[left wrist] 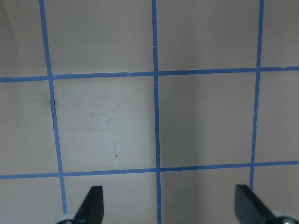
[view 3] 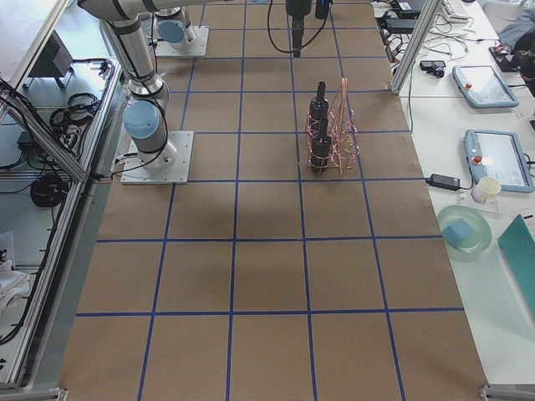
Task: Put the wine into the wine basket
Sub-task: 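Move the left gripper toward the dark wine bottle at the far corner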
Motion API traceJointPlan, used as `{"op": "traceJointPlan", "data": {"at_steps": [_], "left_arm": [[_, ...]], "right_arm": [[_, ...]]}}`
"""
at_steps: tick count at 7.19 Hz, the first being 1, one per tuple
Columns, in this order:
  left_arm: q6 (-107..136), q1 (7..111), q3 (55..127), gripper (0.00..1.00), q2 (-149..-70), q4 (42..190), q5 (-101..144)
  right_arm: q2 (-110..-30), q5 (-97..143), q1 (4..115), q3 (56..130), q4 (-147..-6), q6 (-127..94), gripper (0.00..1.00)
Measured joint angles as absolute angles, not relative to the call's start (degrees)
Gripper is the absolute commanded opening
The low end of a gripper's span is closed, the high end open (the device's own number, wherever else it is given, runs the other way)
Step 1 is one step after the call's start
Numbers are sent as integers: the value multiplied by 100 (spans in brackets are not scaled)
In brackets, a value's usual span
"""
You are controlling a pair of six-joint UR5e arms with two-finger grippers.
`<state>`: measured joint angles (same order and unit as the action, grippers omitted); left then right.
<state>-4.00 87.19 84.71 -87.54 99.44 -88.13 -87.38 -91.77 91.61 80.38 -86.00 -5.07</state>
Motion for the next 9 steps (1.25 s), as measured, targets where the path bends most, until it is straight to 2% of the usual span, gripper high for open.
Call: {"op": "traceJointPlan", "data": {"at_steps": [9], "left_arm": [[-471,8653,8464,100,-8810,9896,-8810]], "right_arm": [[-9102,-9156,9202,8312,-8602,66,100]]}}
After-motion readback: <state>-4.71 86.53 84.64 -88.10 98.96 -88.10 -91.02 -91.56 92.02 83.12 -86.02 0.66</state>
